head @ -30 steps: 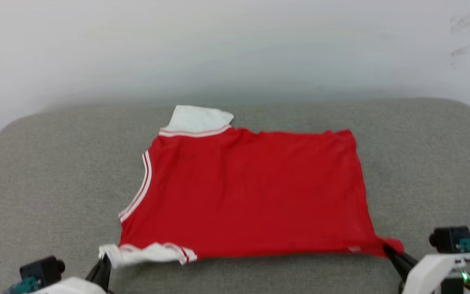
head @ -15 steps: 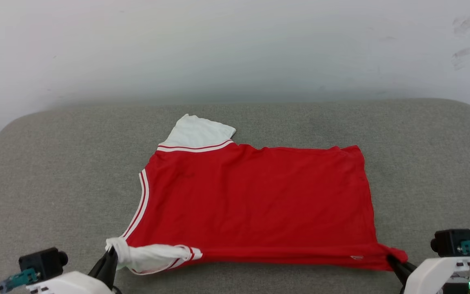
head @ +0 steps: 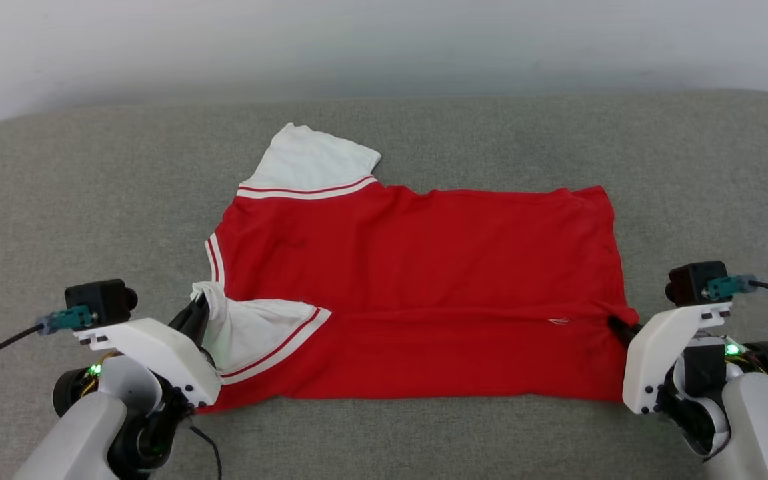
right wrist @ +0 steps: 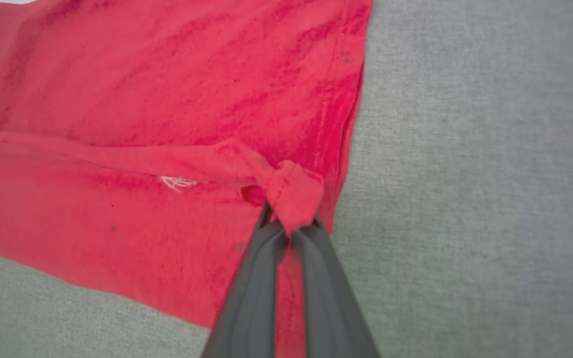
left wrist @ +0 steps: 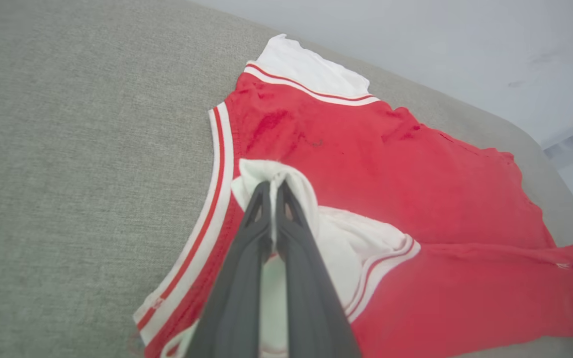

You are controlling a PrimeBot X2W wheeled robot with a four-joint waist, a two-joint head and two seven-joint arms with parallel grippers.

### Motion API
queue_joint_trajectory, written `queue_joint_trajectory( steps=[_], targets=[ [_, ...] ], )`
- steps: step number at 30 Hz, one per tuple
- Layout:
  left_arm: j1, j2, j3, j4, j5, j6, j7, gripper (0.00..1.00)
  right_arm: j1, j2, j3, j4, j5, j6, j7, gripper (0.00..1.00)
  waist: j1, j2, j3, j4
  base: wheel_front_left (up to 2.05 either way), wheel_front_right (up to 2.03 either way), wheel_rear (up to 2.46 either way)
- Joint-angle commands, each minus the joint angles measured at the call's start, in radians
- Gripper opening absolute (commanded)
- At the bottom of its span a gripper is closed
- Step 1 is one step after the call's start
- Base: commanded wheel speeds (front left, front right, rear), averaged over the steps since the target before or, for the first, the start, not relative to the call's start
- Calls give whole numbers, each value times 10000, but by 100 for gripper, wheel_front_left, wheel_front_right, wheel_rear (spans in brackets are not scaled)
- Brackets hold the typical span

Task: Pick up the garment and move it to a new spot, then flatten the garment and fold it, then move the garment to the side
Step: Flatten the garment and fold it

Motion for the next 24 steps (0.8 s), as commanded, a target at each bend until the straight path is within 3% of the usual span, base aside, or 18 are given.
queue_joint_trajectory(
  steps=[1, 3, 4, 5, 6, 7, 8, 13, 17, 24],
  targets=[
    [-416, -119, -76, 554, 25, -187, 86, 0, -487, -66, 186, 568, -106, -7, -240, 0, -2, -1, 440, -73, 0, 0, 0],
    [-702, -285, -175, 1095, -3, -376, 166, 0, -807, -1, 354, 1111, -110, -7, -553, 0, -2, -1, 556, -106, 0, 0, 0],
    [-889, -467, -267, 1623, -78, -558, 252, 0, -1022, 38, 496, 1633, -107, -7, -908, 20, -2, -1, 600, -127, 0, 0, 0],
    [-968, -533, -333, 1903, -97, -665, 331, 9, -1109, 61, 565, 1893, -141, -7, -1066, 41, -2, -1, 603, -140, 0, 0, 0],
    [-1026, -609, -400, 2115, -140, -773, 398, 41, -1157, 107, 607, 2146, -126, -8, -1193, 90, -2, -1, 594, -150, 0, 0, 0],
    [-1075, -696, -418, 2361, -199, -862, 443, 79, -1175, 141, 657, 2394, -102, -8, -1335, 100, -2, -1, 561, -155, 0, 0, 0],
    [-1135, -764, -441, 2550, -214, -944, 455, 100, -1197, 145, 721, 2577, -79, -8, -1499, 100, -2, -1, 527, -157, 0, 0, 0],
    [-1219, -868, -400, 3254, -198, -1172, 120, 100, -1019, 63, 841, 2726, 192, -8, -3088, 100, -2, -1, 117, -154, 0, 0, 0],
    [-954, -578, -335, 3268, -124, -1122, -15, 100, -625, -74, 813, 2294, 18, -7, -4644, 100, -2, -1, -343, -239, 0, 0, 0],
    [-511, 561, -650, 2089, -5, -799, 1317, 100, 446, 22, 489, 942, -491, -7, -6221, 100, -2, -1, -958, -406, 0, 0, 0]
  ],
)
